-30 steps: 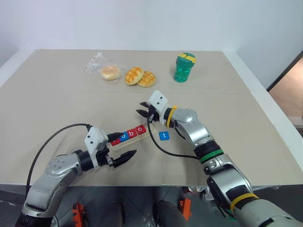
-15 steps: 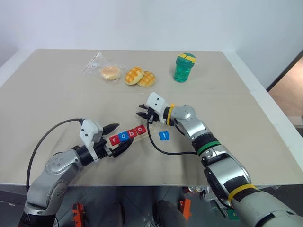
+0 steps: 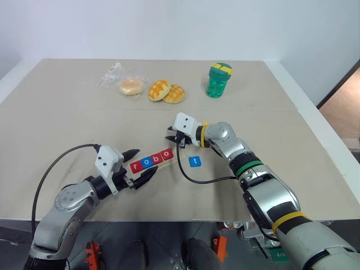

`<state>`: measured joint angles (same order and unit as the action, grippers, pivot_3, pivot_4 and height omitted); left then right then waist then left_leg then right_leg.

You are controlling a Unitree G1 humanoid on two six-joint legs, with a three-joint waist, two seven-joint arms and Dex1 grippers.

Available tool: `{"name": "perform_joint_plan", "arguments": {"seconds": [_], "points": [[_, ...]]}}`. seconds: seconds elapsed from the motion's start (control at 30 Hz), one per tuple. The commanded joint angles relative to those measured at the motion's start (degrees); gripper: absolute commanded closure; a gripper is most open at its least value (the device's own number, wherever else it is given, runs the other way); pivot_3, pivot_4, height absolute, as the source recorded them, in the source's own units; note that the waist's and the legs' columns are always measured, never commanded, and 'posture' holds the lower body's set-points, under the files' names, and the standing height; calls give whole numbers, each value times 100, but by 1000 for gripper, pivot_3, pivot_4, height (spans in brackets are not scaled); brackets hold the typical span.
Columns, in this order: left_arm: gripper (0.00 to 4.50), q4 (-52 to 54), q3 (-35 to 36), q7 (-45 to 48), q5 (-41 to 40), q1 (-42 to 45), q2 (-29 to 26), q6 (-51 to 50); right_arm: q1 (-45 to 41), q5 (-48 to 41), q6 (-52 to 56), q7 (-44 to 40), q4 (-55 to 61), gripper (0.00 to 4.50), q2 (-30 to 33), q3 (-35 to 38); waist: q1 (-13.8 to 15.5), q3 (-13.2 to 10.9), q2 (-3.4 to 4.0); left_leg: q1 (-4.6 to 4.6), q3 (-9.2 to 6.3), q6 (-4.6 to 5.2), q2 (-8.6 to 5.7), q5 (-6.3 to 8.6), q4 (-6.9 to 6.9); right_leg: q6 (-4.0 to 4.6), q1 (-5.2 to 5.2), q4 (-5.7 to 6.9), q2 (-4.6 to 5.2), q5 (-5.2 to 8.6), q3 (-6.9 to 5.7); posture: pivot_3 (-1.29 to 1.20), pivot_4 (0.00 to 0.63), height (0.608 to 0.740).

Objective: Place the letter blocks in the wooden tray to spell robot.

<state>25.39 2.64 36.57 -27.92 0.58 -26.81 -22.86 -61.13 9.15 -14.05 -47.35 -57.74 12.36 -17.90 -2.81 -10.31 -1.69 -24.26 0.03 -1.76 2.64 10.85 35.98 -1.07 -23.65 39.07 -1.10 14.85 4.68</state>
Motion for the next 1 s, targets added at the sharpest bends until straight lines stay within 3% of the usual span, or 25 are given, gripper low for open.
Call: {"name": "perform_joint_plan", "arguments": {"seconds": [0.03, 0.6, 0.93, 0.97, 1.0], "points": [[0, 128, 19, 32, 38, 58, -46, 103, -163, 156, -318, -110, 27, 3203, 40, -58, 0, 0, 0, 0, 0, 0, 0, 0, 0, 0, 0, 0, 0, 0, 0, 0, 150, 740], [0, 60, -31, 117, 85, 61, -81, 118, -53, 369, -593, -960, 255, 3203, 296, -216, 0, 0, 0, 8, -1, -1, 0, 0, 1, 1, 8, 1, 0, -1, -1, 0, 150, 740], [0, 12, -85, 227, 123, 117, -100, 144, -169, 56, -195, -675, 354, 3203, 418, 253, 0, 0, 0, 8, -2, -1, 0, -1, 2, 2, 9, 1, 1, -1, -2, 0, 150, 740], [0, 17, -94, 245, 120, 132, -107, 144, -184, -84, -33, -735, 424, 2766, 457, 377, 1, 0, 0, 8, -2, -1, 0, -1, 2, 2, 8, 1, 1, -1, -2, 0, 150, 740], [0, 21, -104, 271, 123, 146, -121, 148, -165, -237, 108, -771, 545, 2766, 504, 515, 3, 0, 0, 8, -2, -1, 0, -1, 2, 3, 9, 1, 1, -2, -2, 0, 150, 740]]}}
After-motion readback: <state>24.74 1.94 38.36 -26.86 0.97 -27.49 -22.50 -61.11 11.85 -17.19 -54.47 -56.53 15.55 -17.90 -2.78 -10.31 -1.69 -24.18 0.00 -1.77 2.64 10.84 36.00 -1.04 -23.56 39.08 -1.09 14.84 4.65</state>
